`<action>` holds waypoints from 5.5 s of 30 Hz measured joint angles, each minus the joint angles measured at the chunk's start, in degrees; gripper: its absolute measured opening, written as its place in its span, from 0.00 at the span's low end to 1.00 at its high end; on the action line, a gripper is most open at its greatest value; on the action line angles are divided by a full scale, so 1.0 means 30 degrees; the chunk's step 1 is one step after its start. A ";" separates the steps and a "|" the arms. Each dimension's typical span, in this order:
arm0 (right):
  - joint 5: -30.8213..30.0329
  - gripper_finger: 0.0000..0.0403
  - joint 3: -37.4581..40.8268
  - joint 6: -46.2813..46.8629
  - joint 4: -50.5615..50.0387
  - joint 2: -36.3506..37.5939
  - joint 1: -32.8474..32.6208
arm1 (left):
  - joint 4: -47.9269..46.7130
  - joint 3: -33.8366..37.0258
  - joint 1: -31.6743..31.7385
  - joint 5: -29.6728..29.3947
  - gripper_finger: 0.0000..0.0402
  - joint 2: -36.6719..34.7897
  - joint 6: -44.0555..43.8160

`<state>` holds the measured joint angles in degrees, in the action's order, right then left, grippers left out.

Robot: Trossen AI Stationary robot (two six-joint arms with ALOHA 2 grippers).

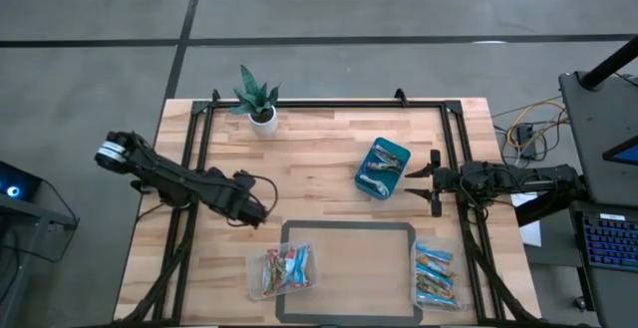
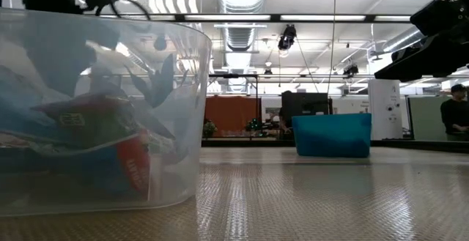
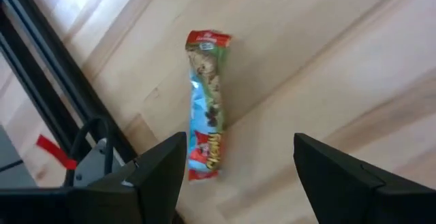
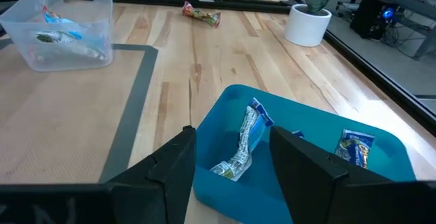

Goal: Pick and place Granola Bars by type
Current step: Put the red granola bar into the left transparent bin, then return to Home Position

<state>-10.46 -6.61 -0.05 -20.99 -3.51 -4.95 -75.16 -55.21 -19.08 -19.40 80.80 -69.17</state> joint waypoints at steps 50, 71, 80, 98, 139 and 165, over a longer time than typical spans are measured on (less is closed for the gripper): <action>0.0000 0.44 -0.0003 0.0000 -0.0005 -0.0007 -0.0003 | 0.9873 0.8767 0.4592 -0.1661 0.10 -0.2616 0.3931; 0.0004 0.44 0.0000 0.0000 0.0000 0.0000 -0.0007 | -0.2588 -0.4651 0.2226 -0.2886 0.01 -0.0787 -0.5732; 0.0000 0.44 -0.0004 0.0000 0.0003 0.0000 0.0000 | -0.4930 -1.0190 -0.0217 -0.1786 0.01 0.3595 -1.0803; 0.0000 0.44 0.0000 0.0000 0.0015 0.0000 0.0000 | -0.4948 -1.6334 -0.5112 0.1125 0.00 1.0903 -1.8462; 0.0000 0.44 0.0000 0.0000 0.0007 0.0000 0.0000 | -0.3277 -1.6498 -0.6745 0.2899 0.04 1.6100 -2.2576; 0.0000 0.44 0.0000 0.0000 0.0022 -0.0007 0.0000 | -0.4943 -1.7953 -0.6034 -0.1135 0.58 1.3436 -1.8033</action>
<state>-10.46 -6.61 -0.05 -20.93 -3.53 -4.95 -89.99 -109.07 -37.18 -22.81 121.11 -123.27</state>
